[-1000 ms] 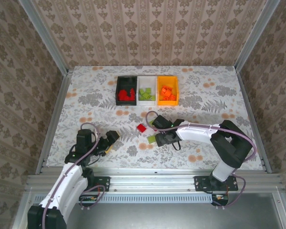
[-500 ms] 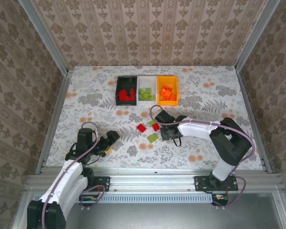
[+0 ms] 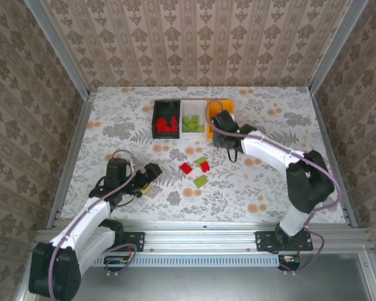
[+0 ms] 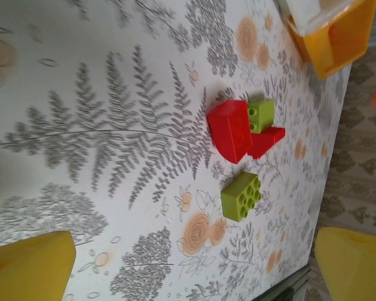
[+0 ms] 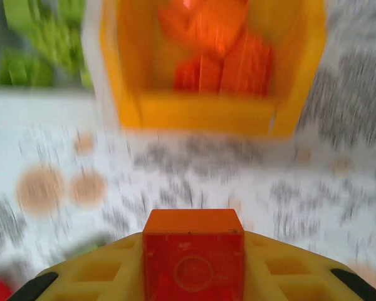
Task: Sort the legos into containers by color
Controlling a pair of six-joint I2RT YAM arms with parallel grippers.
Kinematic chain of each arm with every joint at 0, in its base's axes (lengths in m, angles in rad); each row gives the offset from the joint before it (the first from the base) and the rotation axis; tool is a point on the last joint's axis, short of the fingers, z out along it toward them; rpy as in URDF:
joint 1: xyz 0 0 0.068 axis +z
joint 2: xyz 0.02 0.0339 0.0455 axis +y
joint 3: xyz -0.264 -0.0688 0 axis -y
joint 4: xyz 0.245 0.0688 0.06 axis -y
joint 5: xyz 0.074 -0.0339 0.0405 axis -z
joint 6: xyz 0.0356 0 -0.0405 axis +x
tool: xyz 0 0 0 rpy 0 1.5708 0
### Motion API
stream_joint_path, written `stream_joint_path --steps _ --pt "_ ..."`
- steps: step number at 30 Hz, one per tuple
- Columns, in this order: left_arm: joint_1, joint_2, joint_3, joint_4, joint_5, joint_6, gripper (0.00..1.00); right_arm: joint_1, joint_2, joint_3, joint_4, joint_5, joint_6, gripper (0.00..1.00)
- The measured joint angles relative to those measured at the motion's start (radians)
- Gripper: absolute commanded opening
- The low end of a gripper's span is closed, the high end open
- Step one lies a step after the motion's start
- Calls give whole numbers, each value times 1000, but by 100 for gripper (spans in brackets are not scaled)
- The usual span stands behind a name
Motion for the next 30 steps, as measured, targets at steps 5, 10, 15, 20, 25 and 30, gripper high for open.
stream_joint_path --steps 5,10,15,20,25,30 --pt "-49 119 78 20 -6 15 100 -53 259 311 -26 32 -50 34" --pt "-49 129 78 23 -16 14 100 -77 390 433 -90 35 -82 35" --pt "-49 111 78 11 -23 15 100 -92 426 490 -150 20 -115 56" --pt "-49 77 78 -8 -27 19 100 -93 395 471 -151 18 -133 58" --pt "-47 4 78 -59 -40 38 100 -44 207 315 -117 21 -128 55" --pt "3 -87 61 -109 -45 48 100 140 18 108 -40 35 -67 58"
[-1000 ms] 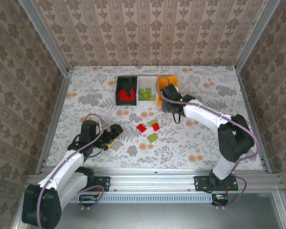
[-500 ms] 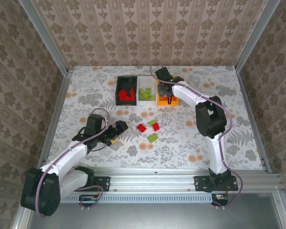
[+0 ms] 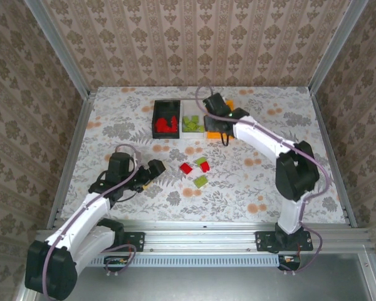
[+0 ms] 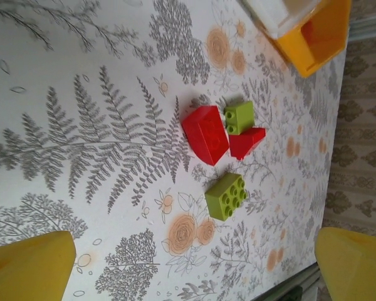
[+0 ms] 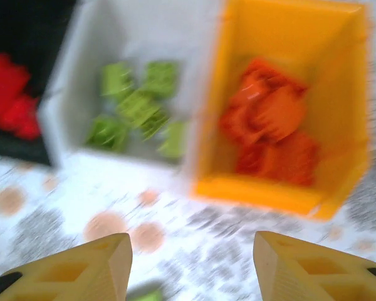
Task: Sort the legos into containers by color
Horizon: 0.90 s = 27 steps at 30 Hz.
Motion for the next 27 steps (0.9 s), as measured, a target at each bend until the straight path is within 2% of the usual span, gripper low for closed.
stream_joint_path --steps 3,5,13,18,23,27 --pt "50 -68 -43 -29 7 0 100 111 -19 -107 23 -5 47 64" --pt "76 -113 -72 -62 15 0 100 147 -14 -169 25 -17 70 68" --pt "94 -251 -153 -122 43 -8 100 159 19 -251 24 -34 92 71" --pt "94 -253 -158 -122 45 -11 100 156 47 -252 28 -34 83 61" --pt "94 -232 -158 -122 49 -11 100 142 96 -252 39 -34 66 55" --pt "94 -216 -158 -120 50 -11 100 124 120 -263 62 -34 56 45"
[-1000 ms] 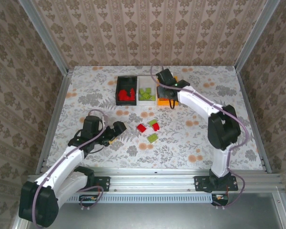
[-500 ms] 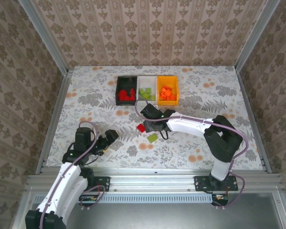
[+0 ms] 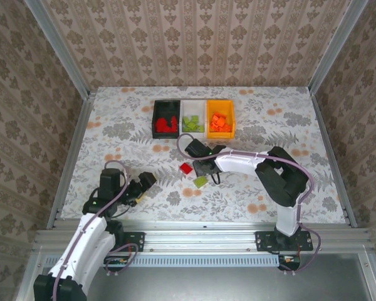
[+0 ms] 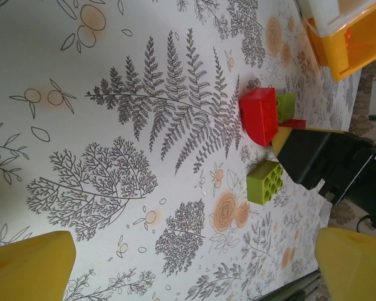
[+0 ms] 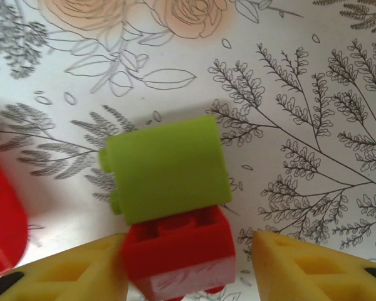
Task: Sort the legos into containers by color
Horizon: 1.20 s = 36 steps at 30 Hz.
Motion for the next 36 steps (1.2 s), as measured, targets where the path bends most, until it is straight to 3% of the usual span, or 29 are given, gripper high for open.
stream_joint_path --steps 5,10,16,23,28,36 --pt "0 48 11 14 7 0 100 -9 0 -4 23 0 -19 36" --pt "0 122 34 35 14 1 100 -10 -15 -24 39 0 -22 34" --pt "3 162 87 40 14 13 100 -7 -146 -68 -7 1 -20 34" --pt "56 239 131 48 38 45 100 8 -239 33 -32 8 -29 34" --pt "88 255 153 40 61 73 100 10 -191 148 -37 6 -51 33" --pt "196 280 159 24 140 115 100 10 27 416 -33 -11 -82 33"
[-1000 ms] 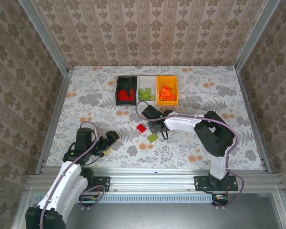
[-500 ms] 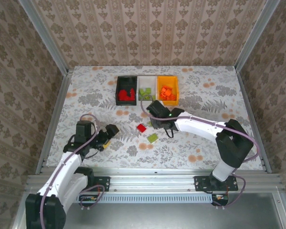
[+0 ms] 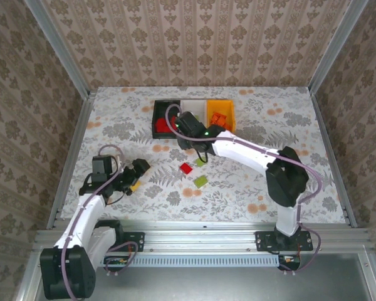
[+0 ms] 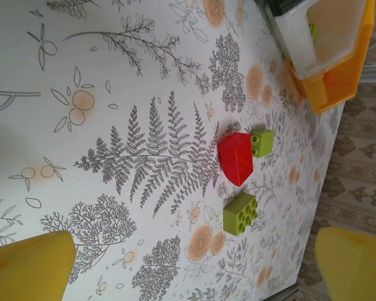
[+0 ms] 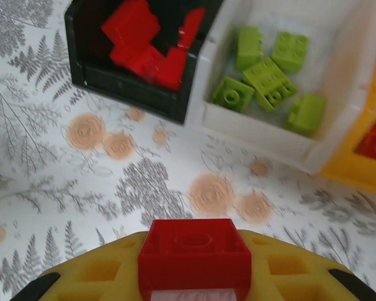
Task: Sort the legos into containers by color
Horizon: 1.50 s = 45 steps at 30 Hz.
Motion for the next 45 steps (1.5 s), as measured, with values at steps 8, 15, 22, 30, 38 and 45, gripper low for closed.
stream_joint_path --steps 8,15,22,30,38,45 --pt "45 37 10 -25 47 32 100 -6 180 217 -3 -27 -33 33" --pt "46 63 8 -1 66 26 100 -36 340 447 -22 -58 -44 33" --pt "46 104 5 19 77 21 100 -69 514 657 -94 -69 -70 34" --pt "46 119 5 21 85 21 100 -104 615 820 -161 -80 -119 49" --pt "46 119 5 21 84 21 100 -106 623 842 -182 -90 -145 63" --pt "45 74 5 20 85 6 100 -59 482 599 -137 -71 -146 61"
